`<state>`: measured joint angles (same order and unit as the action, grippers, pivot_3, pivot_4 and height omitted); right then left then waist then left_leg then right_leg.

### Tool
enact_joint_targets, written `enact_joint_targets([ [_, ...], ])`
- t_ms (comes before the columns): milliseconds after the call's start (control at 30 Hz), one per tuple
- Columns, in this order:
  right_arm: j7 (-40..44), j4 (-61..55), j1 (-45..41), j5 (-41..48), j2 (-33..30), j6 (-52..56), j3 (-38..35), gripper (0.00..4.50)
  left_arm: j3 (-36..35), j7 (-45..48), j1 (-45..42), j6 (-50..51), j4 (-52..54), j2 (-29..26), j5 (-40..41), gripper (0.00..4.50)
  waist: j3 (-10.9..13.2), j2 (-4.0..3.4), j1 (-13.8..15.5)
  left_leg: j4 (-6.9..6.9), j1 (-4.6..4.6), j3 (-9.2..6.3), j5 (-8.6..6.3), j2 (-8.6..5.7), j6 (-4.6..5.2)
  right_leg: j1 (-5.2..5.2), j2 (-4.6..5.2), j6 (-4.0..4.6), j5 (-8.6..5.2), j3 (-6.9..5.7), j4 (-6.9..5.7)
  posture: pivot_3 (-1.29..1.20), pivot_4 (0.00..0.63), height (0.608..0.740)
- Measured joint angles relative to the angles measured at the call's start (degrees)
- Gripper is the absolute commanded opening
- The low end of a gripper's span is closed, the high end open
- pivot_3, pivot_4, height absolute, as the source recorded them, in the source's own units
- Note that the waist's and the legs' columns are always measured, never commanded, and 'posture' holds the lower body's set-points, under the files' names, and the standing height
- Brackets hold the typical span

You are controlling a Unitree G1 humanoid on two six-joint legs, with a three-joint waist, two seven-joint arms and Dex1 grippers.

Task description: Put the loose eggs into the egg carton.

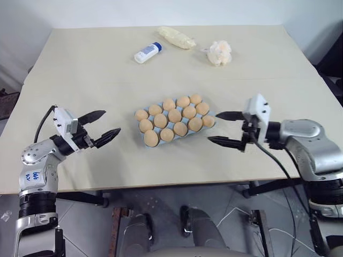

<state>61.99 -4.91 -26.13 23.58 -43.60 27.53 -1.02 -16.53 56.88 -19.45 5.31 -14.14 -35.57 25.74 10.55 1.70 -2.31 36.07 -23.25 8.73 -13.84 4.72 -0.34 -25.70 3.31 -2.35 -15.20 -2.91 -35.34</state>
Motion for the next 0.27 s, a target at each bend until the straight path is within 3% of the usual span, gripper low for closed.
enact_joint_targets([
  [267,3.68,0.56,5.11,-0.26,-3.44,-2.74,-1.25,4.46,2.34,5.52,4.24,2.18,4.32,-0.13,1.28,4.5,0.03,0.0,0.42,0.1,0.04,0.03,-0.17,0.0,-0.28,0.01,0.01,0.0,-0.02,0.04,0.0,0.0,0.15,0.74],
])
